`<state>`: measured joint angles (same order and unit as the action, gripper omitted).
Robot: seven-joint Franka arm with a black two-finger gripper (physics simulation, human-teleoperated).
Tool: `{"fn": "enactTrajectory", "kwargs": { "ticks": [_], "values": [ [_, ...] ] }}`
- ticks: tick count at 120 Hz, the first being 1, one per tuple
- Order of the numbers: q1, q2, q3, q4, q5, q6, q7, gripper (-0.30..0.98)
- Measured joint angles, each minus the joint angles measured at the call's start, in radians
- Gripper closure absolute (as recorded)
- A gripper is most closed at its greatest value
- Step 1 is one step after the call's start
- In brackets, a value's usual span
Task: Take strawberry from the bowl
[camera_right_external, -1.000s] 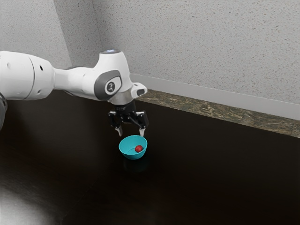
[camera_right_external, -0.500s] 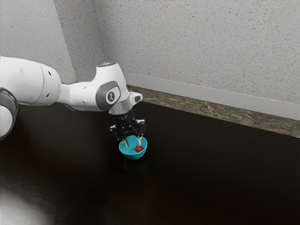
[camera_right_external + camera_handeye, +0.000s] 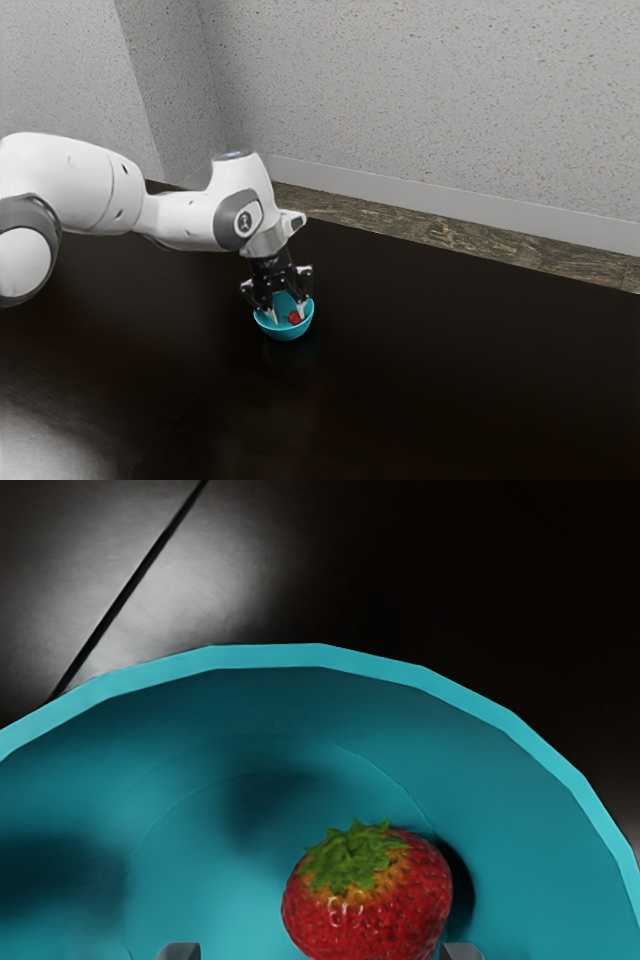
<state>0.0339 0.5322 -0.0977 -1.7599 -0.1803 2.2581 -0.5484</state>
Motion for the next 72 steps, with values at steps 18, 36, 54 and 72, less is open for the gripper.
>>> {"fn": "enactTrajectory", "kwargs": {
  "ticks": [18,36,54,72],
  "values": [
    [0.0,0.018,0.001,0.017,0.0,0.009,-0.009,0.42],
    [-0.003,0.033,0.001,0.024,0.001,0.014,-0.017,0.42],
    [0.0,0.035,0.004,0.021,0.001,0.015,-0.023,0.42],
    [-0.004,0.043,0.007,0.02,-0.005,0.017,-0.028,0.43]
  ]
}}
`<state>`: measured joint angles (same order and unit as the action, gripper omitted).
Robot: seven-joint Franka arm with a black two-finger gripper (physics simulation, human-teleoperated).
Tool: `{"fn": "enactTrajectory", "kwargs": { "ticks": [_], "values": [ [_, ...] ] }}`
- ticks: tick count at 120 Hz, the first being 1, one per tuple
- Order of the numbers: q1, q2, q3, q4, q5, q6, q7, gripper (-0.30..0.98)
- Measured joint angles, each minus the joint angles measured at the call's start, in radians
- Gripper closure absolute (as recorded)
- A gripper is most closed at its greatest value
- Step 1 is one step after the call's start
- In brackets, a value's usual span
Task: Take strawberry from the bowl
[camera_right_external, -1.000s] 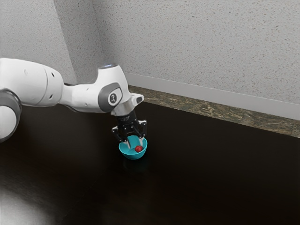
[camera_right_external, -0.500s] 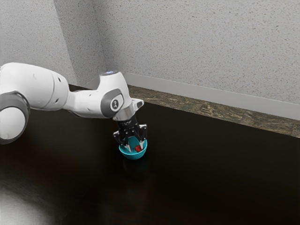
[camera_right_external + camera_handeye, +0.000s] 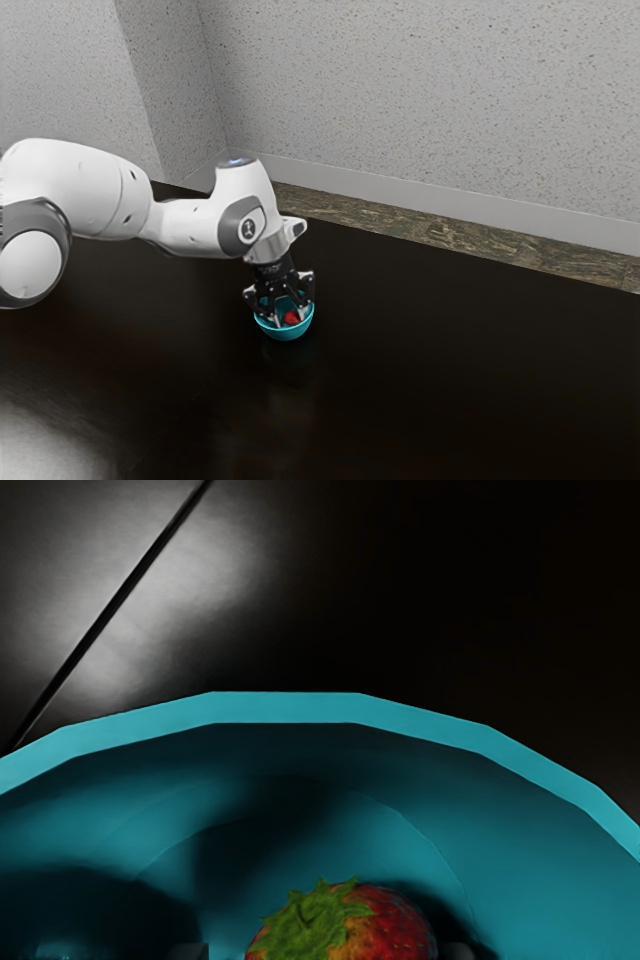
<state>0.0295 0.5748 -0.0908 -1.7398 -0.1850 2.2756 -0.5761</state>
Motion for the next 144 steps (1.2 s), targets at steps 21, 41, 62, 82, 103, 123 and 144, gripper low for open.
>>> {"fn": "enactTrajectory", "kwargs": {
  "ticks": [21,41,62,82,103,123,144],
  "values": [
    [0.0,0.001,0.001,0.0,0.002,0.005,-0.004,0.49],
    [0.001,0.001,0.002,-0.004,0.003,0.008,-0.006,0.45],
    [-0.001,-0.001,0.001,-0.002,0.003,0.009,-0.007,0.54],
    [-0.002,-0.006,0.002,-0.002,0.012,0.007,-0.016,0.61],
    [-0.007,-0.024,0.003,-0.002,0.021,0.001,-0.029,0.64],
    [-0.06,-0.083,0.004,-0.002,0.035,-0.015,-0.042,0.66],
    [-0.223,0.049,0.052,0.173,0.046,-0.035,-0.054,0.67]
  ]
}}
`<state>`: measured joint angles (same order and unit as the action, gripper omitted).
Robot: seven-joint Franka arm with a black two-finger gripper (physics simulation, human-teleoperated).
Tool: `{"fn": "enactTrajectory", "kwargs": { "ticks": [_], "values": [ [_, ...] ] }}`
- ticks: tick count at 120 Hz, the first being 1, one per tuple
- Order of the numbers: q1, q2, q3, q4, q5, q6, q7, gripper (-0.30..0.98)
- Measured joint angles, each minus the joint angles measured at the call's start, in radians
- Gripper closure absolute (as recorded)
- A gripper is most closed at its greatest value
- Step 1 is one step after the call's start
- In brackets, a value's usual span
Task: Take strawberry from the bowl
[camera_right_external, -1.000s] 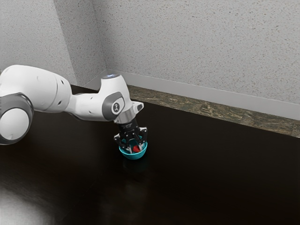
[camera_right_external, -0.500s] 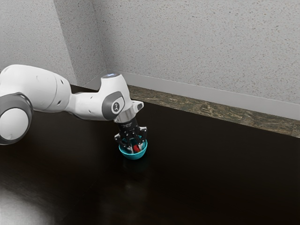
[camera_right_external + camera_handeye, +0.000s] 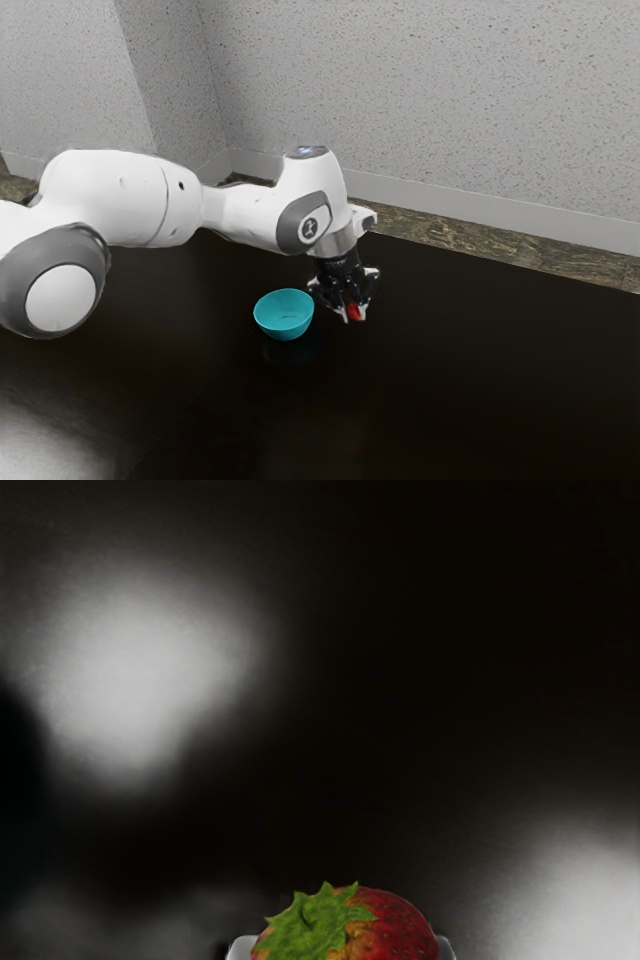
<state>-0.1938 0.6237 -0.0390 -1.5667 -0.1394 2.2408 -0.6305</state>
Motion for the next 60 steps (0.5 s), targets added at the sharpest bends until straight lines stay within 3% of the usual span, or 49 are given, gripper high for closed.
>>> {"fn": "enactTrajectory", "kwargs": {
  "ticks": [16,40,48,60],
  "values": [
    [-0.02,0.056,0.011,0.033,-0.001,-0.013,-0.007,0.65],
    [-0.021,0.047,0.013,0.035,-0.014,-0.025,0.004,0.28],
    [-0.042,-0.034,0.022,0.035,0.025,-0.058,0.008,0.21],
    [-0.068,-0.287,0.015,0.028,0.152,-0.189,0.025,0.13]
  ]
}}
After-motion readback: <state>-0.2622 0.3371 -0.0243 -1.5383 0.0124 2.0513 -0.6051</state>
